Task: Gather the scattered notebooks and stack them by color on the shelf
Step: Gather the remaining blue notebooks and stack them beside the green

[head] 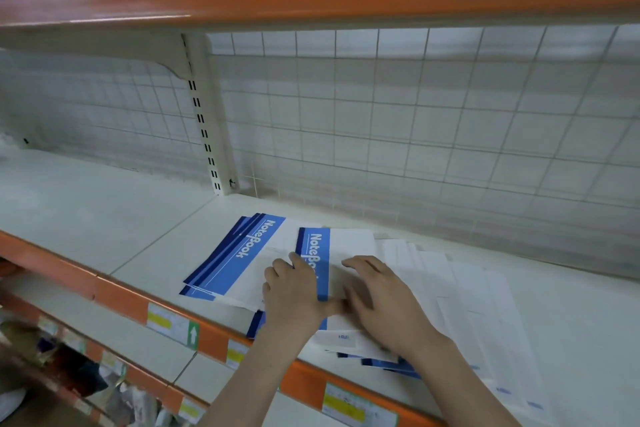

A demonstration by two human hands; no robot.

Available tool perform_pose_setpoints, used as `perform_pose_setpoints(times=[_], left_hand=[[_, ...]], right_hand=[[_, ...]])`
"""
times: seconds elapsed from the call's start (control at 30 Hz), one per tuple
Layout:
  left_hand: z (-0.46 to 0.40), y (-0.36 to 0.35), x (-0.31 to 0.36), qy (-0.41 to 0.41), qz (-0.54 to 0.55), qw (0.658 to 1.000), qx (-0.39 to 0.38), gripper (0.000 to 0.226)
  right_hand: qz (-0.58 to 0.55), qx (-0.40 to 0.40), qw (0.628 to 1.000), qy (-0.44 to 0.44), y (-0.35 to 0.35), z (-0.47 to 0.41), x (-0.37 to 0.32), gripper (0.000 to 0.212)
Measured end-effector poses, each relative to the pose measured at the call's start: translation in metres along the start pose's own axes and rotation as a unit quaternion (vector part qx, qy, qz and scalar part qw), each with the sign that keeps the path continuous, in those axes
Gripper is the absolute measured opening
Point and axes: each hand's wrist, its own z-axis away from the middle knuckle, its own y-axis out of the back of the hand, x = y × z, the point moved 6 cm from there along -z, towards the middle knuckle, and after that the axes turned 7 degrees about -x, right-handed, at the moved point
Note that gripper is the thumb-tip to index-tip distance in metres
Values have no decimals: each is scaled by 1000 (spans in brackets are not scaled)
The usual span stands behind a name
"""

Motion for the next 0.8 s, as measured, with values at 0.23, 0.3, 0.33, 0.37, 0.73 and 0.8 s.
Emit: perform_pose_setpoints(times=[0.23, 0.3, 0.33, 0.37, 0.73, 0.8], left_hand=[[-9, -9, 16, -28, 82, 996, -3, 95], [-9, -7, 16, -46, 154, 987, 10, 75], [-8, -5, 15, -54, 174, 983, 22, 66], [-9, -4, 13, -61, 188, 980, 33, 60], [-15, 11, -2, -82, 533, 842, 3, 20], [-15, 13, -2, -104, 525, 845, 1, 21]], right_hand=[[-8, -5, 1000, -11, -1, 0, 5, 45], [-10, -10, 1000, -9, -2, 0, 5, 46], [-11, -13, 1000, -5, -2, 1, 4, 46], [-11, -18, 1000, 2, -3, 2, 3, 47], [33, -66, 997, 3, -8, 4, 0, 73], [27, -70, 997, -6, -6, 4, 0, 67]])
